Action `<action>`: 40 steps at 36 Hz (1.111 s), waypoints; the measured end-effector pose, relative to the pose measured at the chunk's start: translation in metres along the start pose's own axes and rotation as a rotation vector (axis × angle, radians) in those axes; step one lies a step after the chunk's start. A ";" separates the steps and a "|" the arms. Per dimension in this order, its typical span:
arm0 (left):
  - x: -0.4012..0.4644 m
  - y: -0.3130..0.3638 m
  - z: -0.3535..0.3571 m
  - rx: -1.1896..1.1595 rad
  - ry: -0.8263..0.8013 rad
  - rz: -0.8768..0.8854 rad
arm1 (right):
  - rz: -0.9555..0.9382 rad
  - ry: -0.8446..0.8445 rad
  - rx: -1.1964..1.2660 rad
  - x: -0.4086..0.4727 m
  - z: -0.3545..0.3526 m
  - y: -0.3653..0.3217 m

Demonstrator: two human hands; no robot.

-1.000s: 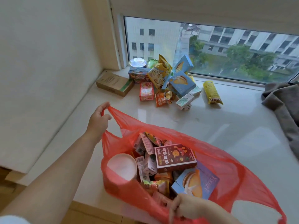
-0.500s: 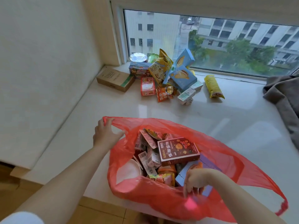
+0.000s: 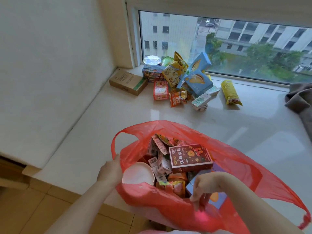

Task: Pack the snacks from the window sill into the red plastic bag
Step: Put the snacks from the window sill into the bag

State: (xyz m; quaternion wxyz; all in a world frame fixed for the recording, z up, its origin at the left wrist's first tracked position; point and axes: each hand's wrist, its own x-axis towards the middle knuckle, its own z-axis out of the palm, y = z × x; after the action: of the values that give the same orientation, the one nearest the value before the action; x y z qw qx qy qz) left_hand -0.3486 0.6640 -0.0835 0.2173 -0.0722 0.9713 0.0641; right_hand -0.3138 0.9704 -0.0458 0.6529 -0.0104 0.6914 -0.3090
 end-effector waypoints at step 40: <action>0.187 0.175 -0.106 -0.035 -0.153 0.358 | 0.392 1.118 0.015 0.016 -0.203 0.009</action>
State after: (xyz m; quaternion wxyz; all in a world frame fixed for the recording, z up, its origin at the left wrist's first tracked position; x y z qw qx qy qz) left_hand -0.5890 0.7984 -0.0527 0.2746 0.1029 0.9480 0.1236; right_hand -0.4974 1.0554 -0.0733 0.2345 0.2865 0.9173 -0.1463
